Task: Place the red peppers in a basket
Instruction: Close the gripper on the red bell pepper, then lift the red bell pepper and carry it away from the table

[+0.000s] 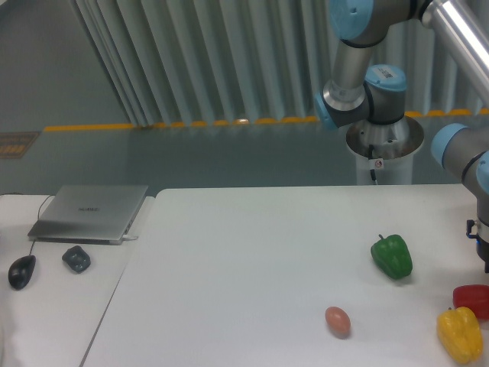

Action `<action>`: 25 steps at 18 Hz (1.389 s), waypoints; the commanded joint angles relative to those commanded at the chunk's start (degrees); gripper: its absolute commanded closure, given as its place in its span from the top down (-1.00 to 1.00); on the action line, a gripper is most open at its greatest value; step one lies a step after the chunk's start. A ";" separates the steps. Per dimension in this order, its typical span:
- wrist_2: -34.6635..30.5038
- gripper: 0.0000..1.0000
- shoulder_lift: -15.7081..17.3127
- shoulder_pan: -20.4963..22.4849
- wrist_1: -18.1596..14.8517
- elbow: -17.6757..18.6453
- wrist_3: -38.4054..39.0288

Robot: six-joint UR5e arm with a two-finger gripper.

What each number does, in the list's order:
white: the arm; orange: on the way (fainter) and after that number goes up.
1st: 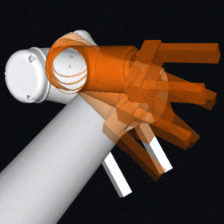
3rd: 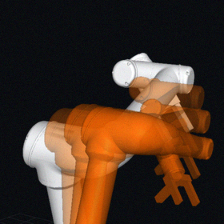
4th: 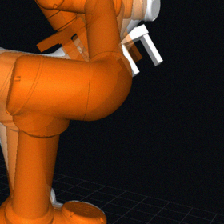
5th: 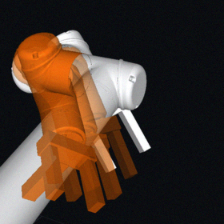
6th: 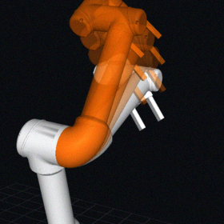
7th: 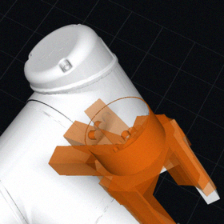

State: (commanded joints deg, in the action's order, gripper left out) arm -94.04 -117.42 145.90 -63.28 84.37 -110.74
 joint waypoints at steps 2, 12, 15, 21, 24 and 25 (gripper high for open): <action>0.00 1.00 -0.35 0.00 0.09 0.35 0.09; -1.58 1.00 -2.81 -1.76 2.55 0.97 2.29; -1.67 0.63 -3.08 -2.37 2.64 1.14 2.29; -1.50 -0.25 -2.81 -2.29 2.46 1.23 2.20; -1.49 -0.25 -2.29 -2.11 2.46 1.06 1.94; -1.41 -0.25 -1.07 -1.67 2.29 1.23 1.76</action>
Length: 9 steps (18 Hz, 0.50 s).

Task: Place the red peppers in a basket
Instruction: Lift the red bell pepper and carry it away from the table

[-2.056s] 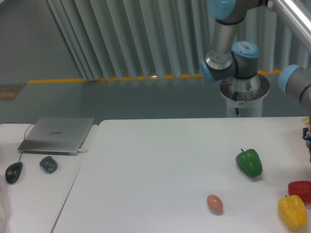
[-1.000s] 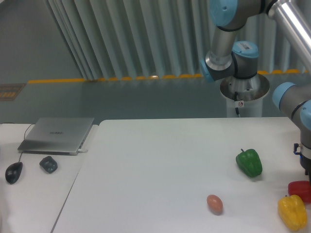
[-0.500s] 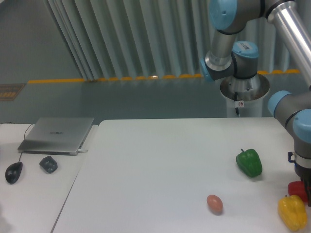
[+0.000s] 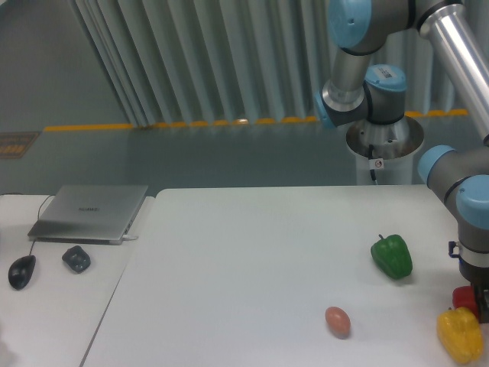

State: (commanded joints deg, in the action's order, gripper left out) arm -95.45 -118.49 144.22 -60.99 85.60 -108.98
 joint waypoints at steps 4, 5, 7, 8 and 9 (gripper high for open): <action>0.26 -0.25 5.36 0.80 -2.20 1.93 -0.18; 0.35 -0.24 6.42 0.80 -2.81 2.28 0.08; 0.44 -0.24 8.70 1.49 -5.44 2.03 0.17; 0.70 -0.24 9.58 1.93 -6.67 1.94 0.17; 1.14 -0.24 10.46 2.46 -8.07 1.85 0.17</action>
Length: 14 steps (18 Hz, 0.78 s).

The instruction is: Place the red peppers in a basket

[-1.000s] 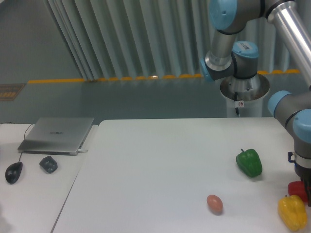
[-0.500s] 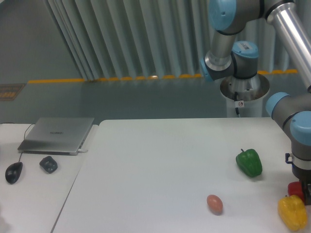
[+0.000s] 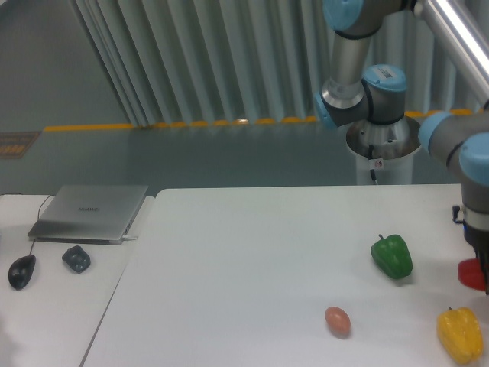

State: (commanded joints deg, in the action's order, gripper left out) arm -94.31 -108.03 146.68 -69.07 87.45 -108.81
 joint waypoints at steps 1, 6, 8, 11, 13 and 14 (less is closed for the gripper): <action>0.18 -0.24 1.05 0.70 -1.41 -0.09 -0.52; 0.79 -0.20 4.23 8.34 -6.69 0.35 -8.59; 1.58 -0.20 5.27 10.80 -8.44 0.61 -11.06; 1.67 -0.20 6.95 13.79 -9.68 3.41 -11.69; 1.59 -0.20 7.57 15.46 -9.94 4.91 -11.78; 1.59 -0.20 7.92 16.26 -10.38 5.44 -12.39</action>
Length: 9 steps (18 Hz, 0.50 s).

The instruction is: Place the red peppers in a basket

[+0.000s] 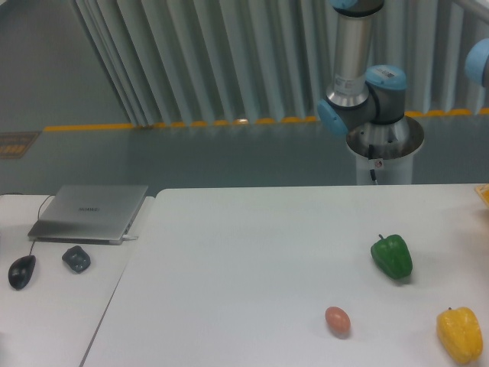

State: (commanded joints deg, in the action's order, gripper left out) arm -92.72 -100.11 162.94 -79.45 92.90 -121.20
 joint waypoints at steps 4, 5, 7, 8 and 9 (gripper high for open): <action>0.53 -0.17 0.53 3.60 -0.36 1.15 -2.20; 0.44 -0.16 0.53 4.39 -0.36 1.23 -2.20; 0.44 -0.10 0.53 5.45 -0.27 1.32 -2.03; 0.44 -0.08 0.44 5.98 -0.18 1.32 -2.11; 0.61 -0.08 0.27 6.77 -0.18 1.32 -2.12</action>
State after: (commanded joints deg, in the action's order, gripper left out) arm -92.11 -99.84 169.71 -79.63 94.22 -123.31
